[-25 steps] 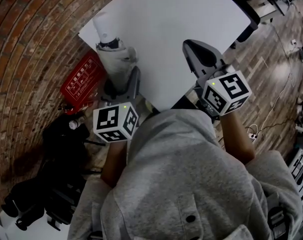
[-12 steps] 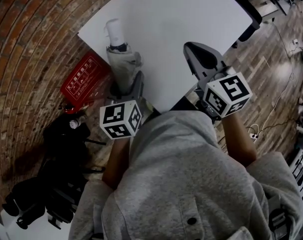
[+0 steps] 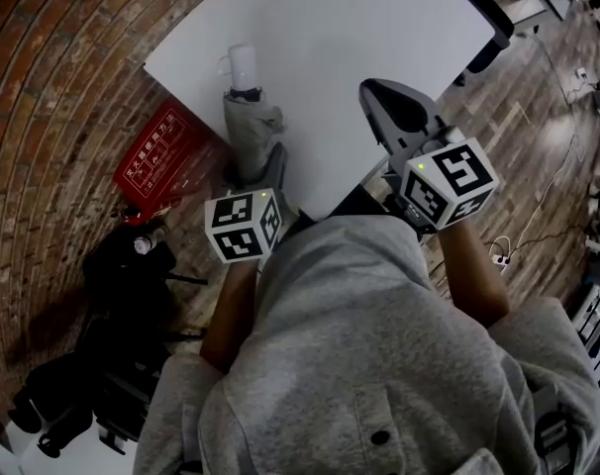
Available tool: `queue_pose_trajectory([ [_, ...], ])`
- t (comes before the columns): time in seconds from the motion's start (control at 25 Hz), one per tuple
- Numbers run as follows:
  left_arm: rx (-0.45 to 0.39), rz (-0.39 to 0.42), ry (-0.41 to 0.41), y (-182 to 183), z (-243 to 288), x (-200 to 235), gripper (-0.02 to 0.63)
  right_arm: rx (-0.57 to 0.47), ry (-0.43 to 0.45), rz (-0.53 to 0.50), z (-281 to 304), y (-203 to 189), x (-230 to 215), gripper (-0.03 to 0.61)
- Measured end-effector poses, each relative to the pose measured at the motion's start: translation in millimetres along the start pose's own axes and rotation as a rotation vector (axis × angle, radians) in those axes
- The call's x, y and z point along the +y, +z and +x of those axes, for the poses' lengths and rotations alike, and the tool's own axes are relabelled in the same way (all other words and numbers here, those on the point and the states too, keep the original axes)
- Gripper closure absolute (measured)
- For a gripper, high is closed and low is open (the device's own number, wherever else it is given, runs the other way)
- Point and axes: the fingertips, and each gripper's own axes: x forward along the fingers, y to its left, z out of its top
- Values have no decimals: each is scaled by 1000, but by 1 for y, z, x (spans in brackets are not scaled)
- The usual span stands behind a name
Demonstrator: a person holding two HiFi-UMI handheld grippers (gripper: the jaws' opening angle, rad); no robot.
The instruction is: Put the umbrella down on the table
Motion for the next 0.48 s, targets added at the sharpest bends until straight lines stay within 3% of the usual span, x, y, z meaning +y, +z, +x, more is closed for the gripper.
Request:
queue_pose_trajectory([
  [0.48,117,4,-5,-38,15,0,345,2,-11,5,-8,-8,9,546],
])
